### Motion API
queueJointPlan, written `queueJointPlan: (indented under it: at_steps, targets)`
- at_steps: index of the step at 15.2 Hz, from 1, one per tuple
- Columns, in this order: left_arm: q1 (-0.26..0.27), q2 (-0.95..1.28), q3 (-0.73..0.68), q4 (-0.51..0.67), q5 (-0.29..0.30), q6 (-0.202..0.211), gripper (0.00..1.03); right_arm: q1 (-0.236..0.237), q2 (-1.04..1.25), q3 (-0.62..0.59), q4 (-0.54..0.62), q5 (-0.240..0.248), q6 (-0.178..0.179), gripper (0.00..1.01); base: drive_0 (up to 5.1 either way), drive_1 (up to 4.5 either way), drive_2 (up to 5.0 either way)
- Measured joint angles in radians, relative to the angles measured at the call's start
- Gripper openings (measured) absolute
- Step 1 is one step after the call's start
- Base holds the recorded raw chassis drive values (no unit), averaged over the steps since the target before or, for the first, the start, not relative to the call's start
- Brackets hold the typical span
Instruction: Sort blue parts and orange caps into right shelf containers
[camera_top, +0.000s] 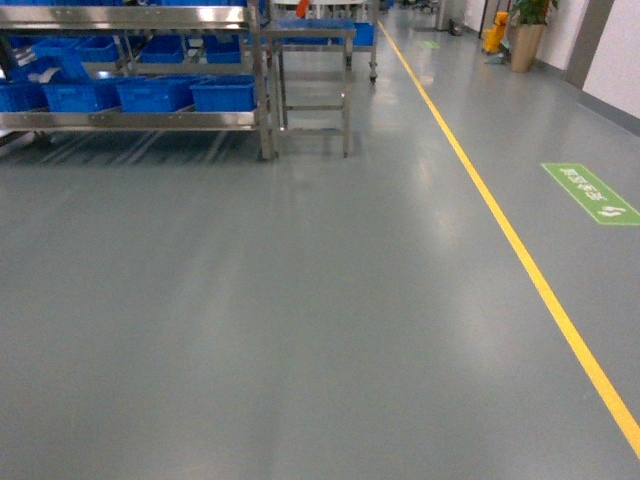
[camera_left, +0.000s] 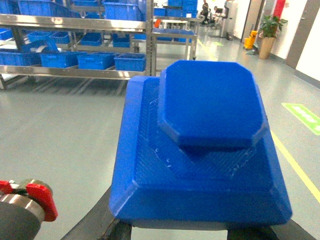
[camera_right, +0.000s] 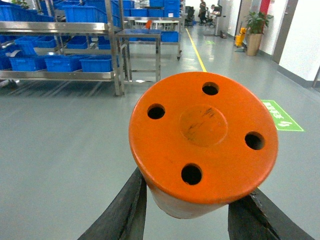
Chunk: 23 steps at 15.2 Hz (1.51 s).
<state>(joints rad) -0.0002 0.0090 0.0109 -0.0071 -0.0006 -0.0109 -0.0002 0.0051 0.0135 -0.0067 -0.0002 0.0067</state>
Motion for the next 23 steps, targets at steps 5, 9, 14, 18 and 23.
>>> queueJointPlan:
  at_steps: [5, 9, 14, 18, 23]
  targets:
    - [-0.003, 0.0, 0.0, 0.008, 0.001, 0.0, 0.41, 0.0, 0.0, 0.0, 0.003, 0.0, 0.0, 0.4, -1.6, -1.58, -1.6]
    - [-0.002, 0.0, 0.0, 0.0, 0.0, 0.0, 0.41, 0.0, 0.0, 0.0, 0.001, 0.0, 0.0, 0.4, -0.8, 1.26, -2.8]
    - [0.001, 0.0, 0.0, -0.001, 0.001, 0.0, 0.41, 0.0, 0.0, 0.0, 0.0, 0.0, 0.0, 0.4, 0.0, 4.05, -4.1]
    - [-0.001, 0.0, 0.0, 0.001, 0.001, 0.0, 0.41, 0.0, 0.0, 0.0, 0.0, 0.0, 0.0, 0.4, -0.3, 3.83, -4.5]
    - [-0.001, 0.0, 0.0, 0.001, 0.0, 0.0, 0.41, 0.0, 0.0, 0.0, 0.001, 0.0, 0.0, 0.4, -0.3, 3.83, -4.5]
